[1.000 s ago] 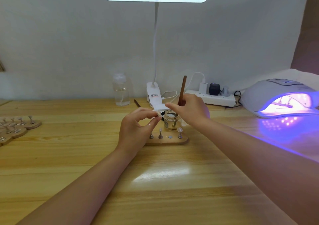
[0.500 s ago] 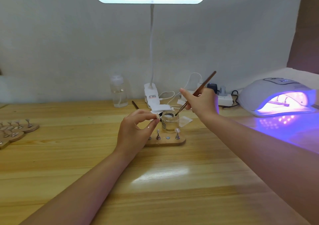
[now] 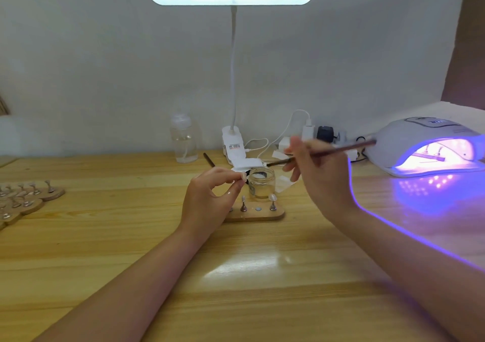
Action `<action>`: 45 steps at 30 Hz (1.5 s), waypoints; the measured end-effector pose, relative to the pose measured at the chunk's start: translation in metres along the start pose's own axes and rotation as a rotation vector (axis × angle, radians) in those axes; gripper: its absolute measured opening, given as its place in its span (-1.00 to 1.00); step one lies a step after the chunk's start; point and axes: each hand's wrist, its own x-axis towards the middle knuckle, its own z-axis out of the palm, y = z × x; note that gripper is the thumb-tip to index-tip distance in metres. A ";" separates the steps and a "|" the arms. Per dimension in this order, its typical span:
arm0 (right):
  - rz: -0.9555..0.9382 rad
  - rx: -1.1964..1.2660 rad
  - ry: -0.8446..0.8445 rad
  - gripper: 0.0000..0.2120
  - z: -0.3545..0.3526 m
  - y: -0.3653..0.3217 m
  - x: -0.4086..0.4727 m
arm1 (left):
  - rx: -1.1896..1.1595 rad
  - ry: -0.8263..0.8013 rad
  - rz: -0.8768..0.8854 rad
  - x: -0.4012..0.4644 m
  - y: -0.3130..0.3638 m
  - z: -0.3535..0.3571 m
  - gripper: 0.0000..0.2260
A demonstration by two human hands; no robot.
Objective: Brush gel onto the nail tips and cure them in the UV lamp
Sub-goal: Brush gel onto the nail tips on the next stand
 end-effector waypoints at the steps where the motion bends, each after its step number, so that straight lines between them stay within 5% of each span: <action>1: -0.030 -0.024 -0.060 -0.80 0.000 0.000 -0.007 | 0.000 0.000 0.003 0.000 0.000 0.000 -0.87; 5: -0.091 -0.185 -0.151 -0.86 0.000 -0.002 -0.022 | 0.002 0.004 0.002 0.000 -0.002 0.001 -0.85; 9: -0.033 -0.019 -0.149 -0.71 0.005 -0.002 -0.028 | 0.003 0.007 -0.004 -0.001 -0.002 0.002 -0.87; 15: -0.263 -0.183 -0.178 -0.68 0.010 0.001 -0.030 | 0.010 -0.027 -0.002 -0.002 -0.005 0.002 -0.86; 45: -0.241 -0.212 -0.173 -0.63 0.011 0.004 -0.032 | 0.049 -0.034 -0.010 -0.002 0.000 0.001 -0.88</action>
